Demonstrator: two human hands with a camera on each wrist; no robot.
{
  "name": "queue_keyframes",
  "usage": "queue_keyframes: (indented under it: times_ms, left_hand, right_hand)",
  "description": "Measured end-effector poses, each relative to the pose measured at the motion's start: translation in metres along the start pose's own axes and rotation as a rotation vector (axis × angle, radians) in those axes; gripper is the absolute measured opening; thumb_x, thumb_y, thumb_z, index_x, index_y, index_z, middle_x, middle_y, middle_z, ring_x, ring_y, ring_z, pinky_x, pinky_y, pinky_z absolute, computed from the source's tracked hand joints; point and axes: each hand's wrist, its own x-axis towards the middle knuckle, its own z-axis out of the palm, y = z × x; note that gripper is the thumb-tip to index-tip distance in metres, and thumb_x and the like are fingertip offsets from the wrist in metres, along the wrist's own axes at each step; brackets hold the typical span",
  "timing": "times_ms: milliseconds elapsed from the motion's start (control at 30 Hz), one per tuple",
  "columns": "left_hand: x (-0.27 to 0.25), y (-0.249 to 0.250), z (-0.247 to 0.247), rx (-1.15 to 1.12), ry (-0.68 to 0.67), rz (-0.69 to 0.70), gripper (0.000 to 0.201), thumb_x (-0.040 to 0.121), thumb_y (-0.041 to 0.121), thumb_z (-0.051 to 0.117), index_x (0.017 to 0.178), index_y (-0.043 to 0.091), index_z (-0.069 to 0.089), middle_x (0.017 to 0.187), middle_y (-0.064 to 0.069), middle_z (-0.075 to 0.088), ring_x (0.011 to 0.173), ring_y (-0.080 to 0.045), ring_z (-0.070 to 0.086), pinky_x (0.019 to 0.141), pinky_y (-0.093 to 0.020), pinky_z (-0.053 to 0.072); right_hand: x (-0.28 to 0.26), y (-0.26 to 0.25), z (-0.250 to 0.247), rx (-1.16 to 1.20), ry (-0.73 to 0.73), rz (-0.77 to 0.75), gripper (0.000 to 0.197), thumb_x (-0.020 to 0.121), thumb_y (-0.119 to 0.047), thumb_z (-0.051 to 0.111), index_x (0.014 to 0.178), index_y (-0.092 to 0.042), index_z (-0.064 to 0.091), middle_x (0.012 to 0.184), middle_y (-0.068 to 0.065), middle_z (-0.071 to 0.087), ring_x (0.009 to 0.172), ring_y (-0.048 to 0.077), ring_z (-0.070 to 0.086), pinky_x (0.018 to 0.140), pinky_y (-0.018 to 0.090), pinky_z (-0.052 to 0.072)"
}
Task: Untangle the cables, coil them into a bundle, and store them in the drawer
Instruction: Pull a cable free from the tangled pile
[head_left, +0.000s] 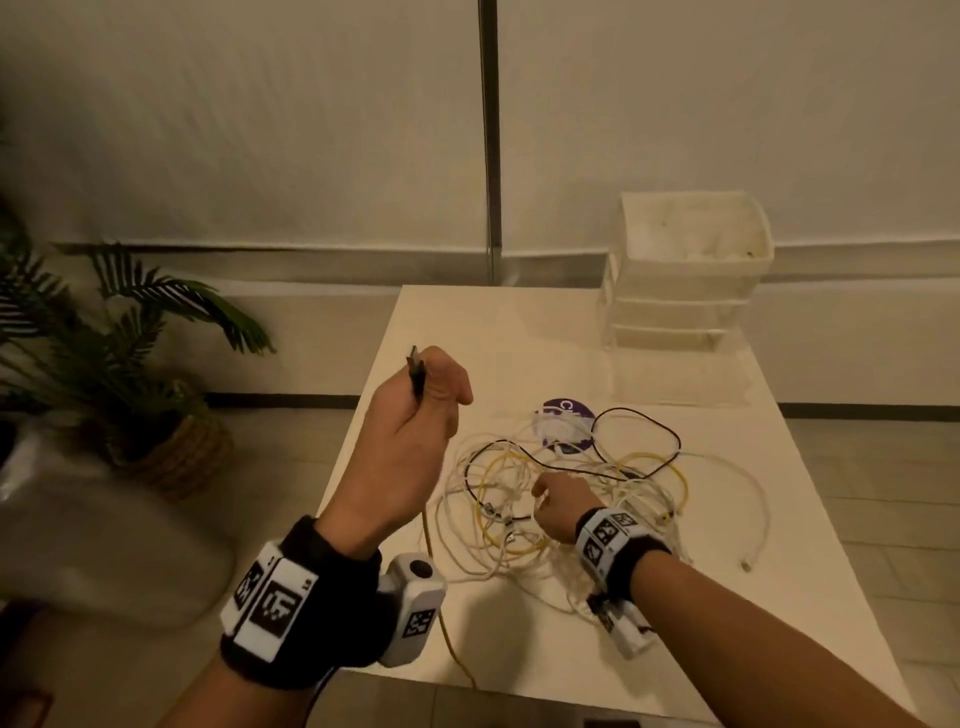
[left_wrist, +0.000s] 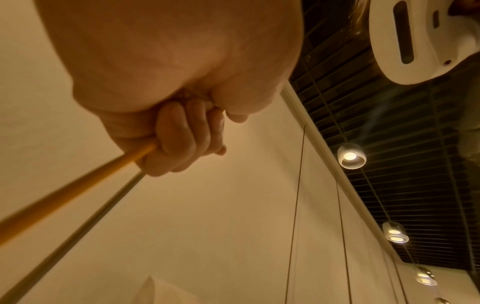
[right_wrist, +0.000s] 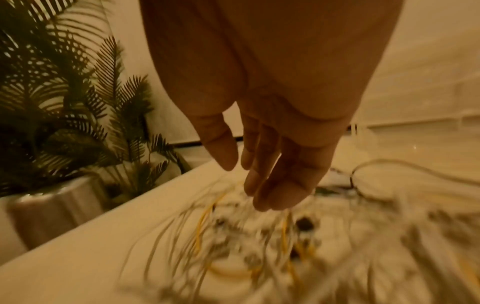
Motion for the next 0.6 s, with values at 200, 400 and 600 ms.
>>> queue_keyframes:
  times_ms: [200, 400, 600]
  left_hand:
    - [-0.042, -0.013, -0.048, 0.075, 0.124, -0.113, 0.048, 0.102, 0.048, 0.027, 0.081, 0.014, 0.053, 0.056, 0.009, 0.035, 0.046, -0.005, 0.031, 0.042, -0.017, 0.028]
    - [-0.072, -0.021, -0.073, 0.125, 0.128, -0.143, 0.046, 0.097, 0.053, 0.028, 0.079, 0.02, 0.055, 0.055, 0.009, 0.035, 0.046, -0.007, 0.031, 0.042, -0.02, 0.029]
    - [-0.068, -0.018, -0.075, 0.139, 0.084, -0.147, 0.047, 0.094, 0.058, 0.028, 0.081, 0.022, 0.054, 0.054, 0.011, 0.037, 0.047, -0.005, 0.033, 0.044, -0.017, 0.03]
  right_hand:
    - [0.018, -0.007, 0.043, 0.054, 0.127, 0.001, 0.041, 0.09, -0.014, 0.054, 0.13, -0.009, 0.048, 0.127, 0.016, 0.055, 0.118, 0.03, 0.052, 0.094, 0.035, 0.044]
    - [0.057, -0.021, 0.049, -0.085, 0.19, 0.002, 0.051, 0.091, -0.027, 0.059, 0.135, -0.011, 0.039, 0.136, 0.017, 0.039, 0.118, 0.038, 0.051, 0.092, 0.044, 0.048]
    - [0.077, -0.025, 0.052, -0.175, 0.236, 0.02, 0.025, 0.093, -0.024, 0.052, 0.116, -0.012, 0.055, 0.124, 0.014, 0.052, 0.108, 0.035, 0.056, 0.088, 0.044, 0.05]
